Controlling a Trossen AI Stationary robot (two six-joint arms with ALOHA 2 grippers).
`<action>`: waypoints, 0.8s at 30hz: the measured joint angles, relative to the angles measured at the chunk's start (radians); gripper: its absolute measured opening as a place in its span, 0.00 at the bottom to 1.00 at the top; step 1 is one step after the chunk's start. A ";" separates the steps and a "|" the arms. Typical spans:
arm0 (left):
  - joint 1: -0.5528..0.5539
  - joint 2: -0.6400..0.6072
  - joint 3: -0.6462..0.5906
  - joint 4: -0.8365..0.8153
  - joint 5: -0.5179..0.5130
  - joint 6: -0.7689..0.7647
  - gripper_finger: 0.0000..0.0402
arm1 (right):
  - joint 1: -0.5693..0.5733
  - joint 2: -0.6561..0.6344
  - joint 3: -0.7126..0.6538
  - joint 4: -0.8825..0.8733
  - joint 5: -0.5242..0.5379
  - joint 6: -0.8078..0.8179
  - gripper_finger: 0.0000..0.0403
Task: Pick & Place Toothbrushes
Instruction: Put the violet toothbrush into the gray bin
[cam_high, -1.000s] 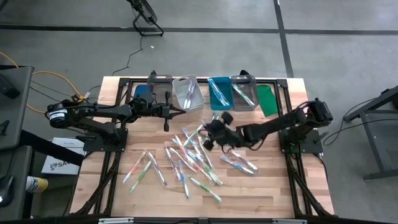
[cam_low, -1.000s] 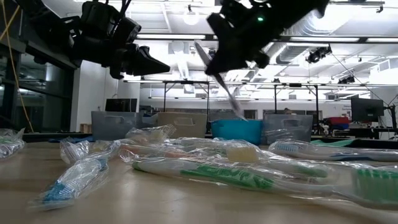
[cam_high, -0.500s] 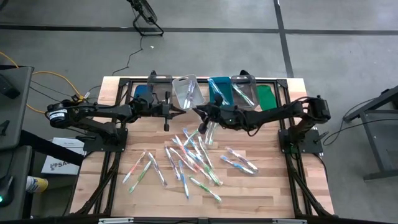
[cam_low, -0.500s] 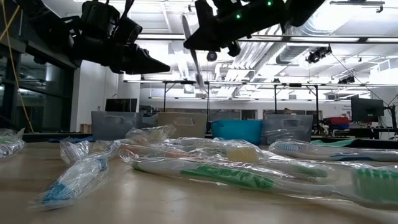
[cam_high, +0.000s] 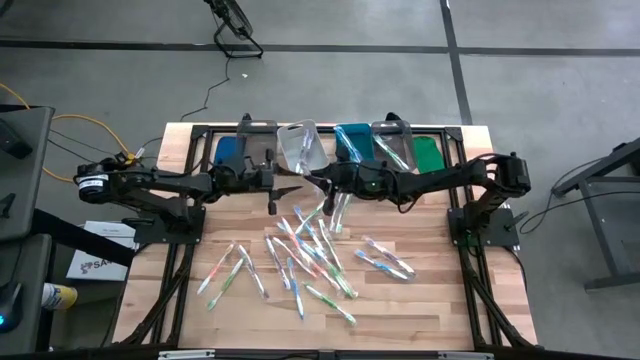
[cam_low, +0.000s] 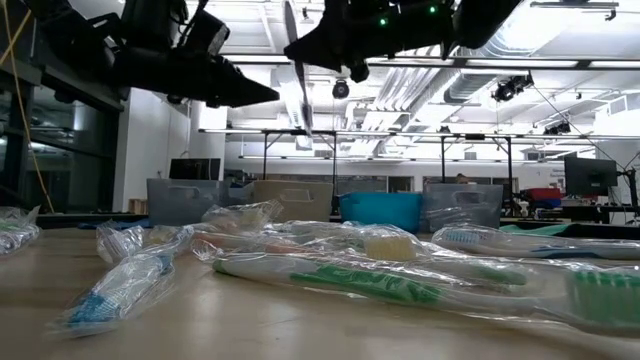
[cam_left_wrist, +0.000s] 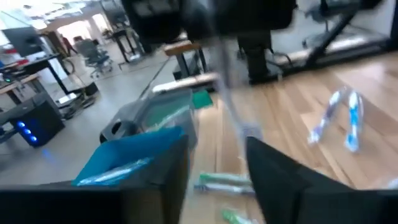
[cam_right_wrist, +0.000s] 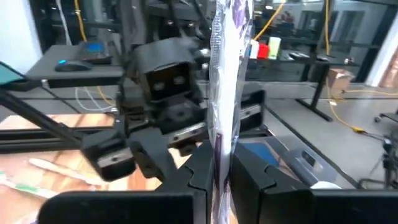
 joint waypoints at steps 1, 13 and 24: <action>0.000 0.000 0.000 0.020 -0.003 -0.019 0.45 | 0.000 0.000 0.000 0.000 -0.011 0.000 0.08; -0.013 0.001 0.021 0.115 0.059 -0.117 0.62 | 0.000 0.021 0.000 0.093 -0.054 -0.051 0.07; -0.031 0.002 0.021 0.160 0.049 -0.124 0.57 | -0.006 0.080 0.000 0.261 -0.139 -0.079 0.07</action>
